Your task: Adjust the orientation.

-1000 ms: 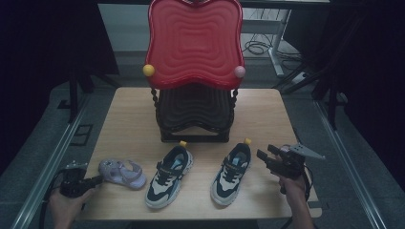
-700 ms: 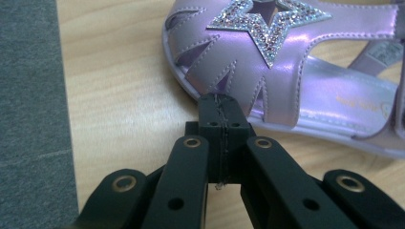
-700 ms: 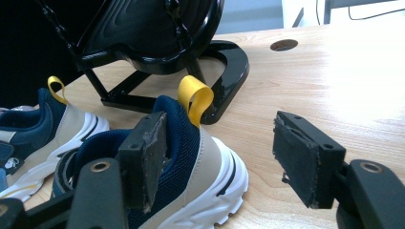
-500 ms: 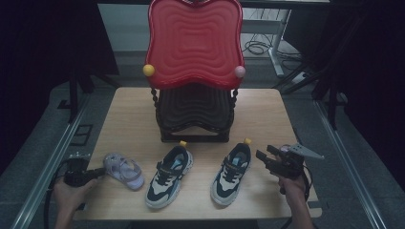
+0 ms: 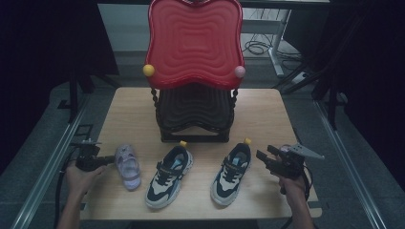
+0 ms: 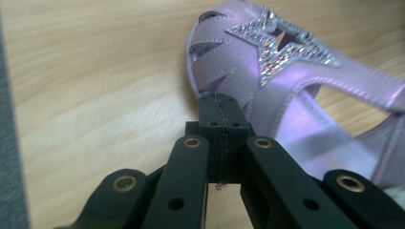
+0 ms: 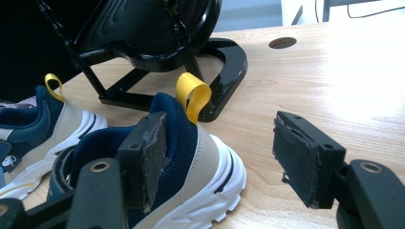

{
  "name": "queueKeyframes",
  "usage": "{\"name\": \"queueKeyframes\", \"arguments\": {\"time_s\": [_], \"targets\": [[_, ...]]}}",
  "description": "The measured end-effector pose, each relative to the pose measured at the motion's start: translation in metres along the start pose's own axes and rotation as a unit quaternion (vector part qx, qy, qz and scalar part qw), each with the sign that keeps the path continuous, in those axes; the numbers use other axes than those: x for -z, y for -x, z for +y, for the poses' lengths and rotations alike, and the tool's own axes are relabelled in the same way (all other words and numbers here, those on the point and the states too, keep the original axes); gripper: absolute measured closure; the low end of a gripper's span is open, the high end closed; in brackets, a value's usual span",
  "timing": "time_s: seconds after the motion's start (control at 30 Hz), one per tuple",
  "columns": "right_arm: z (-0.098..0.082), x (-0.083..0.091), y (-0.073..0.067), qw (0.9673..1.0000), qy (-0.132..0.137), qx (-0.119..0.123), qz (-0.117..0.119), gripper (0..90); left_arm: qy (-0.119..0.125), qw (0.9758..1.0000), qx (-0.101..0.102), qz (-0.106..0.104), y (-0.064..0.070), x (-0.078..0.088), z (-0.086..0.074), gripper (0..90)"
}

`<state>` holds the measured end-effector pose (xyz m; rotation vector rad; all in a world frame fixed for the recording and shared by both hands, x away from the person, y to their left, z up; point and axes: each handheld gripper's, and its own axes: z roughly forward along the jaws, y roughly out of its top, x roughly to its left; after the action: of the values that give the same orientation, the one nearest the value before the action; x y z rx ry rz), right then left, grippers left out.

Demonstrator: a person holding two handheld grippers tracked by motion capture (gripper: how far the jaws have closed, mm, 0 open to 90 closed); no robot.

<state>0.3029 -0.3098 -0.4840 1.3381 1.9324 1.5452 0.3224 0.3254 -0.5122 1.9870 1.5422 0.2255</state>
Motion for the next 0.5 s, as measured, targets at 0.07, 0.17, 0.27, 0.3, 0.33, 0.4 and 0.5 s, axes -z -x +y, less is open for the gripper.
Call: {"name": "queueKeyframes", "arguments": {"time_s": [0.07,0.17,0.27,0.3,0.33,0.4,0.5], "targets": [[0.000,0.000,0.001,1.0000,0.000,0.000,-0.001,36.3,-0.005,0.9999,-0.011,0.002,0.003,-0.004,0.006,89.6],[-0.001,0.000,0.000,1.0000,-0.001,0.000,0.000,36.2,-0.004,0.9999,-0.013,-0.003,0.003,-0.006,0.009,89.6],[-0.001,-0.002,0.000,1.0000,-0.003,0.002,0.001,36.3,-0.002,0.9998,-0.014,-0.013,0.002,-0.009,0.011,89.6],[-0.002,-0.002,-0.001,1.0000,-0.005,0.003,0.001,36.3,0.000,0.9998,-0.015,-0.015,0.002,-0.010,0.012,89.6],[-0.002,-0.003,-0.001,1.0000,-0.007,0.003,0.001,36.3,0.000,0.9998,-0.016,-0.015,0.002,-0.011,0.012,89.7],[-0.002,-0.004,-0.001,1.0000,-0.008,0.003,0.002,36.3,0.001,0.9996,-0.025,-0.014,0.003,-0.013,0.015,89.6],[-0.003,-0.004,-0.001,1.0000,-0.008,0.004,0.001,36.2,0.002,0.9993,-0.028,-0.026,0.003,-0.016,0.018,89.7]]}}
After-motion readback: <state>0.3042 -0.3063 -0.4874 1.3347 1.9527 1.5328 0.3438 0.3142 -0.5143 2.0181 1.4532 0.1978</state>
